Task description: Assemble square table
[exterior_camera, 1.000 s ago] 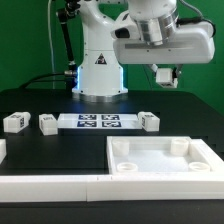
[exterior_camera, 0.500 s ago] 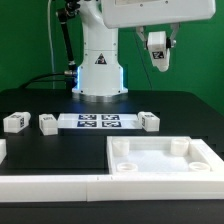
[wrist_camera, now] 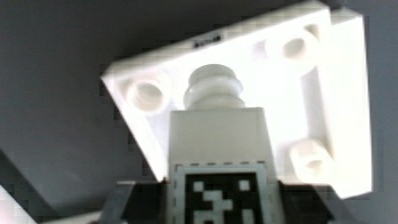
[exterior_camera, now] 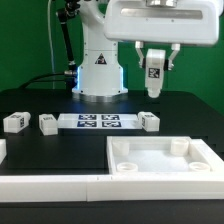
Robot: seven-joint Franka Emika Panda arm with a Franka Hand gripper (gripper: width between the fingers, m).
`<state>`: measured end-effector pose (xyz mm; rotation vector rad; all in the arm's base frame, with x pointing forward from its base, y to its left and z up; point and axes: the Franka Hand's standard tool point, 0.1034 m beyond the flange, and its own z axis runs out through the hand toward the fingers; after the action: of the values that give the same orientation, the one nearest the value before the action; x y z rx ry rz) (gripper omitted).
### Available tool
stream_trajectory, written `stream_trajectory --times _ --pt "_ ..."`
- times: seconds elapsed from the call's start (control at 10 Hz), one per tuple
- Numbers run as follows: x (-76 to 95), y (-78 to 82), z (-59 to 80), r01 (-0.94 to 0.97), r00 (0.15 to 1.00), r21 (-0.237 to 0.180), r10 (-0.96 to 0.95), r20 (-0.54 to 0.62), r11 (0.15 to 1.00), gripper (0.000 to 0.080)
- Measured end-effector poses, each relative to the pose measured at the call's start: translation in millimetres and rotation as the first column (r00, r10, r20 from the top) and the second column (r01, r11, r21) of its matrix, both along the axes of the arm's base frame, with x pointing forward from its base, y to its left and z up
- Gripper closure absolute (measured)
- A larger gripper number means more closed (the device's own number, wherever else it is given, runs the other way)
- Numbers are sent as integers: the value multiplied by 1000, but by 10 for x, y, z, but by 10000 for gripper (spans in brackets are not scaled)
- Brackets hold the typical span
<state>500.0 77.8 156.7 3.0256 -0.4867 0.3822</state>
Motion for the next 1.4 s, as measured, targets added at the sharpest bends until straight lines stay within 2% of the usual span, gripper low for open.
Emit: stream_trajectory --times 0.1,0.2,0.3,0.4,0.5,0.6,0.8,0.9,1.0,1.1,1.2,1.3,1.4 --pt "87 177 -89 -14 998 10 13 68 1000 514" --pt "100 449 -133 29 992 58 -36 118 998 514" --pt "117 677 -89 50 986 126 -69 155 991 514" --pt "136 711 23 27 982 131 -51 183 991 514" --pt "193 619 280 17 977 122 -42 209 992 514" --pt "220 572 413 17 976 132 -45 212 991 514" --pt "277 493 579 3 975 142 -34 220 990 514" --pt "329 333 655 -41 975 96 19 220 995 514" --pt "465 137 778 -62 973 59 47 227 996 514" --pt "629 16 922 -84 967 38 72 244 996 514" --pt "749 27 916 -46 963 42 33 266 998 514" --pt "790 152 764 -40 964 39 29 264 998 514" --pt "796 344 623 -15 961 85 -9 277 996 514"
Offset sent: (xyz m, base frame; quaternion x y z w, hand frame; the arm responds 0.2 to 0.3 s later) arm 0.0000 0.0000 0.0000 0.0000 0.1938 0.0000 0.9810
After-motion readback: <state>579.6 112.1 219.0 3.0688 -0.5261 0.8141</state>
